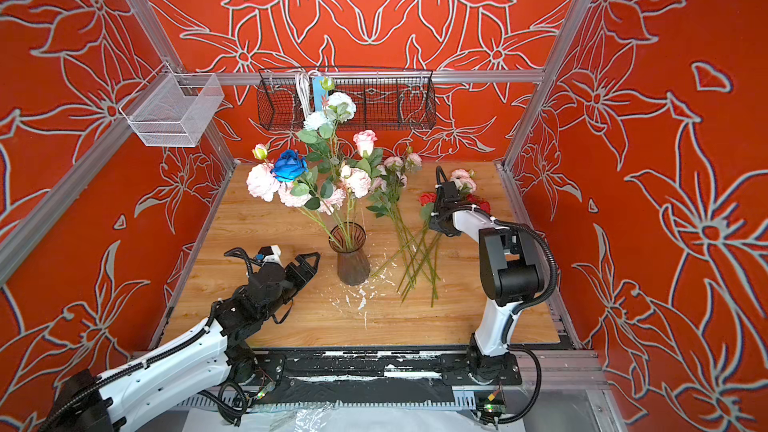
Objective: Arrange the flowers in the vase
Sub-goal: 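Lift the pink rose stem upright with the right gripper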
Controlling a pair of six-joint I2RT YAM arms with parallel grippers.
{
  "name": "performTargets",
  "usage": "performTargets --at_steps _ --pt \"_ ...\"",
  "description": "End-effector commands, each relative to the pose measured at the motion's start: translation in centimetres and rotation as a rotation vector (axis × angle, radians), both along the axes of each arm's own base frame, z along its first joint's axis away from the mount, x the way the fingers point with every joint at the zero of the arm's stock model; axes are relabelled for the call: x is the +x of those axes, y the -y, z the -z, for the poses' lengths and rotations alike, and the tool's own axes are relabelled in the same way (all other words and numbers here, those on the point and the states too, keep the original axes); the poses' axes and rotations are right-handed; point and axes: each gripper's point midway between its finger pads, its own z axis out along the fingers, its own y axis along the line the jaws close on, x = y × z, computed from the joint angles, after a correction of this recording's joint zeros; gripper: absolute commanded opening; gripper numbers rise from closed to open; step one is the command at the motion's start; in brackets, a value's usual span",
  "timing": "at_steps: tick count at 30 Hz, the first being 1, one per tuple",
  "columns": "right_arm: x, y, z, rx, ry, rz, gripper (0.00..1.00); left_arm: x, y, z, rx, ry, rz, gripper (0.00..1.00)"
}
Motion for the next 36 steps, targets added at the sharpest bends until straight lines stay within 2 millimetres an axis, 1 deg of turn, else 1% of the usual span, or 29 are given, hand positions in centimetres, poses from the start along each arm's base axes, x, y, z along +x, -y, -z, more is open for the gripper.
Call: performTargets --at_steps 1,8,9,12,15,18,22,26,28,29,31,32,34,36 --pt "0.1 -0.2 -3.1 0.030 0.068 -0.009 0.02 0.6 -0.1 -1.4 0.007 0.034 -0.015 0.91" --pt "-1.4 -0.8 -8.3 0.079 0.191 -0.032 0.02 0.7 -0.1 -1.7 0.002 0.041 -0.014 0.91" --pt "-1.5 -0.9 -8.8 0.084 0.203 -0.039 0.02 0.7 -0.1 -1.9 0.003 0.044 -0.012 0.91" --pt "-1.9 -1.8 -11.6 0.139 0.282 -0.073 0.02 0.7 -0.1 -2.3 0.006 0.052 -0.013 0.91" --pt "-2.5 -3.0 -15.2 0.205 0.402 -0.113 0.02 0.7 -0.4 -3.0 0.012 0.072 -0.018 0.91" --pt "-3.8 -4.5 -19.6 0.248 0.556 -0.167 0.01 0.5 -0.8 -4.2 0.026 0.105 -0.024 0.91" --pt "-6.2 -6.7 -26.2 0.296 0.816 -0.244 0.00 0.2 -1.8 -6.4 0.038 0.191 -0.038 0.91" --pt "-9.2 -10.0 -32.8 0.343 1.040 -0.366 0.00 -0.4 -3.0 -8.4 0.018 0.286 -0.073 0.91" --pt "-10.5 -11.4 -35.7 0.378 1.130 -0.424 0.00 -0.7 -3.6 -8.9 0.007 0.316 -0.092 0.91" --pt "-11.0 -11.8 -36.8 0.392 1.165 -0.440 0.00 -0.9 -4.0 -8.8 0.005 0.322 -0.109 0.91" --pt "-11.6 -12.3 -38.3 0.411 1.210 -0.450 0.00 -1.1 -5.1 -8.1 -0.005 0.314 -0.159 0.91" --pt "-11.7 -12.4 -38.6 0.417 1.218 -0.452 0.00 -1.3 -5.8 -7.7 -0.011 0.299 -0.198 0.91" --pt "-11.6 -13.0 -38.2 0.427 1.213 -0.457 0.00 -1.5 -7.1 -6.6 -0.023 0.261 -0.277 0.90" --pt "-11.4 -13.4 -37.2 0.441 1.203 -0.459 0.00 -1.7 -8.4 -5.7 -0.043 0.225 -0.359 0.89"
